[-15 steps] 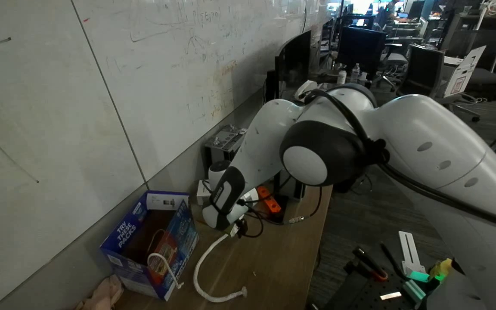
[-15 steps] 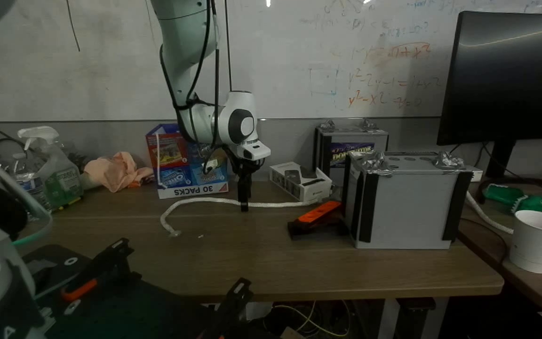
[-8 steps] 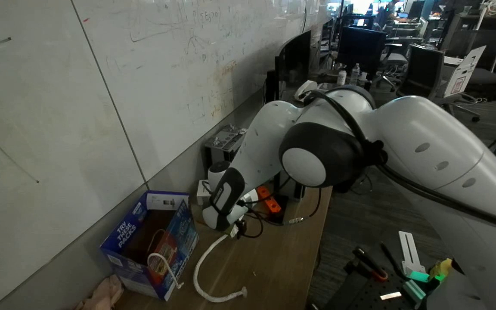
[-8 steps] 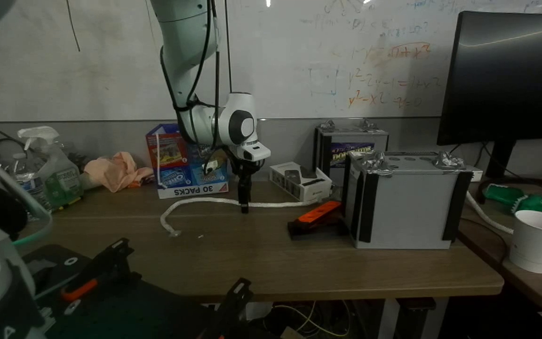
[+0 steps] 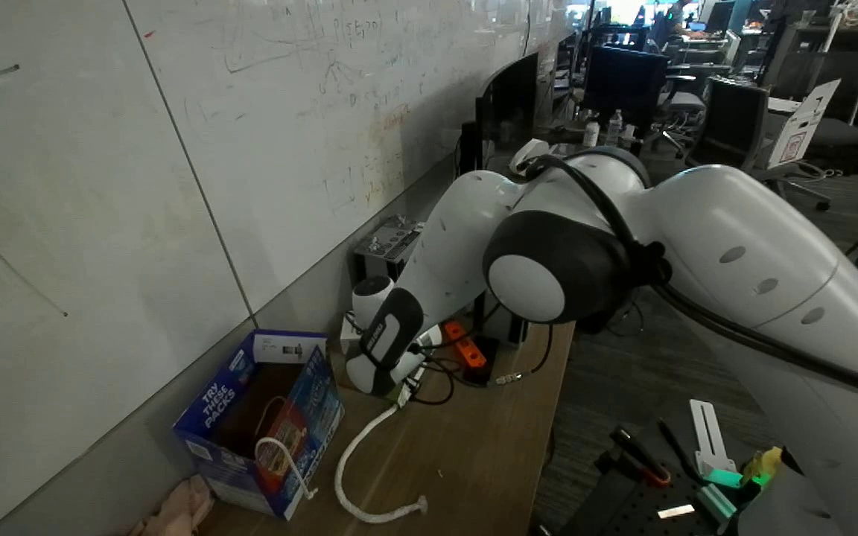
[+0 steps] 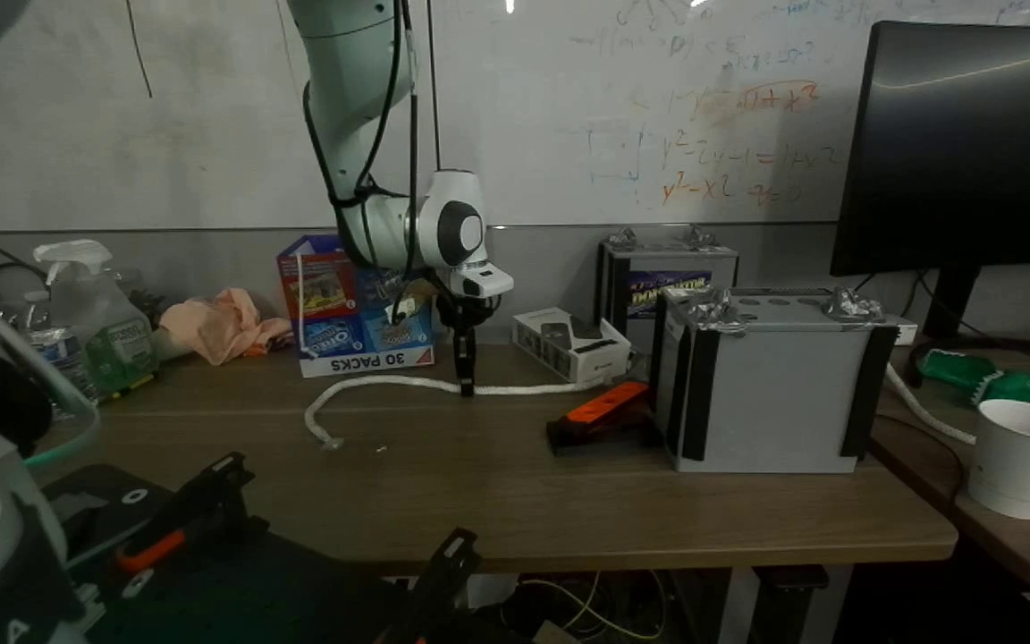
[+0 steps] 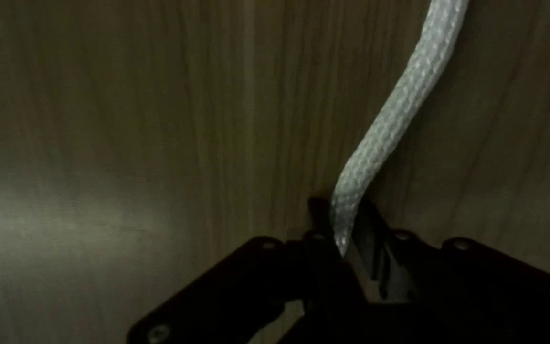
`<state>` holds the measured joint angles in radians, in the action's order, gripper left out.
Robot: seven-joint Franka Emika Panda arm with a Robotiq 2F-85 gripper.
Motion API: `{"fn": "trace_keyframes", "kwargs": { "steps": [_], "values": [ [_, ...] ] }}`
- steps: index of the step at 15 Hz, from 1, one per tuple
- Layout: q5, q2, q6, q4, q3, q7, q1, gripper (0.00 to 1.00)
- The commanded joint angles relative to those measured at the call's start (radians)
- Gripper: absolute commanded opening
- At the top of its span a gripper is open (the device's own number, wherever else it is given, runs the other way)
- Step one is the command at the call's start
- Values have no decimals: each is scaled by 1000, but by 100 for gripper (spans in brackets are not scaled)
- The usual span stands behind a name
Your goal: Put the two ropes in the box one at a time
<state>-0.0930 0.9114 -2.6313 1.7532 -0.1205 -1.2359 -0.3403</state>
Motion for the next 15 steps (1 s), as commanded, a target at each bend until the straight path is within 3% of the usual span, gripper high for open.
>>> {"fn": "trace_keyframes", "kwargs": {
  "steps": [1,3,8,15],
  "values": [
    [26,-50,78,11,23,54,19,2],
    [43,-123,109,66,28,99,15,6],
    [36,-364,114,220,81,196,19,6],
    [31,-707,36,369,137,110,6,5]
  ]
}}
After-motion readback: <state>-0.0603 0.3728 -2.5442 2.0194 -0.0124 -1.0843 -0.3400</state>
